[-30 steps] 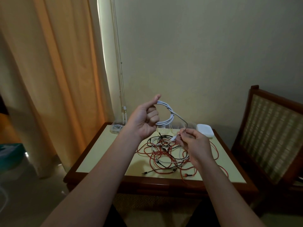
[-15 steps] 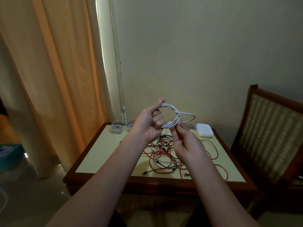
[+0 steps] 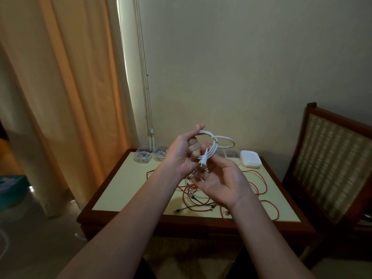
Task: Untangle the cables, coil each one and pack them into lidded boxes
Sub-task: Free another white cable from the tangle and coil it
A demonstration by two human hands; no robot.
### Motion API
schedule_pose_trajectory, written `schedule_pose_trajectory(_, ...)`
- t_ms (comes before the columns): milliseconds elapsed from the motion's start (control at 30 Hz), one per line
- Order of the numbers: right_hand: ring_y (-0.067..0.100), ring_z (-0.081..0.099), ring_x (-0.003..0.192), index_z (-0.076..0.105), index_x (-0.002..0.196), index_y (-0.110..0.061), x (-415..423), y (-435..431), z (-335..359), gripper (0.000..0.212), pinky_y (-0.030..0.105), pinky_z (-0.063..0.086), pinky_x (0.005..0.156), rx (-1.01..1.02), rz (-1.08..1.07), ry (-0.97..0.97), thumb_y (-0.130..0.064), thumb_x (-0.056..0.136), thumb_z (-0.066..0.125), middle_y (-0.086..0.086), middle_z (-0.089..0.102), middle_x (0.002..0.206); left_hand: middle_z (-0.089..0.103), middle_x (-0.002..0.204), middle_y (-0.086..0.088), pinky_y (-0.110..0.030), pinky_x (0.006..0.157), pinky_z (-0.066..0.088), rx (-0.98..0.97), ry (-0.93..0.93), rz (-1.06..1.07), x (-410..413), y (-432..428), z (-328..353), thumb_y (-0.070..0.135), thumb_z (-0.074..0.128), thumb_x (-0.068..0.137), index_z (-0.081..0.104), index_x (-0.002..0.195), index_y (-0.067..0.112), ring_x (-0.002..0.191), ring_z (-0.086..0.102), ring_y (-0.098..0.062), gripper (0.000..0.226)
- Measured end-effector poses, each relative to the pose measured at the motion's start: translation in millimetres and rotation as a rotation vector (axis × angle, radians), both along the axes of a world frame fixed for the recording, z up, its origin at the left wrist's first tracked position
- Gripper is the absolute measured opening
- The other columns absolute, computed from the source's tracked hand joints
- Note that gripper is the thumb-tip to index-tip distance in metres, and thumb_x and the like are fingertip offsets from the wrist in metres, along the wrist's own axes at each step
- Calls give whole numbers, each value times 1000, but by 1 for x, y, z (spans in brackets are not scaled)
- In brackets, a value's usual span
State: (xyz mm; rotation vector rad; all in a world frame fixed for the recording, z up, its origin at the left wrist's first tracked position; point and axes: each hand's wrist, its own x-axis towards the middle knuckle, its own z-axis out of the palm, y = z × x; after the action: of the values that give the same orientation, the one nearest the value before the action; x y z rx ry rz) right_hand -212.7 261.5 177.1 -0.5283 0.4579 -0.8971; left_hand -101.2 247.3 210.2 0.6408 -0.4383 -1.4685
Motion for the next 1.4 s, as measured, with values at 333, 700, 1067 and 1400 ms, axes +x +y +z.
schedule_pose_trajectory(333, 8, 37, 54, 67, 119, 0, -15, -10, 10, 30, 22, 42, 46, -140, -158, 282, -18, 104, 48, 0, 50, 72, 52, 57, -2, -23, 50, 51, -114, -509, 54, 11, -5, -26, 14, 53, 102, 65, 106, 1, 47, 53, -12, 18)
schedule_pose_trajectory(700, 14, 59, 50, 68, 104, -2, -22, -25, -14, 25, 50, 60, 69, -557, -251, 965, -21, 105, 51, 5, 53, 72, 27, 47, 7, -19, 39, 22, 84, -367, -218, 10, -12, -24, 11, 34, 101, 58, 113, 4, 32, 20, -5, 28)
schedule_pose_trajectory(1067, 11, 61, 40, 68, 88, -5, -21, -20, -15, 24, 15, 41, 41, -865, -323, 1228, -20, 103, 57, 6, 71, 59, 36, 51, 7, -21, 41, 26, -12, -717, 142, 17, -29, -36, 15, 67, 94, 72, 111, 3, 41, 27, -7, 21)
schedule_pose_trajectory(1400, 25, 68, 51, 70, 87, -12, -54, -14, -24, 27, 30, 54, 48, -966, -109, 1188, -25, 105, 54, 3, 76, 77, 46, 55, 2, -20, 38, 29, 15, -692, 291, 75, -35, -30, 6, 62, 96, 72, 109, 2, 42, 28, -8, 17)
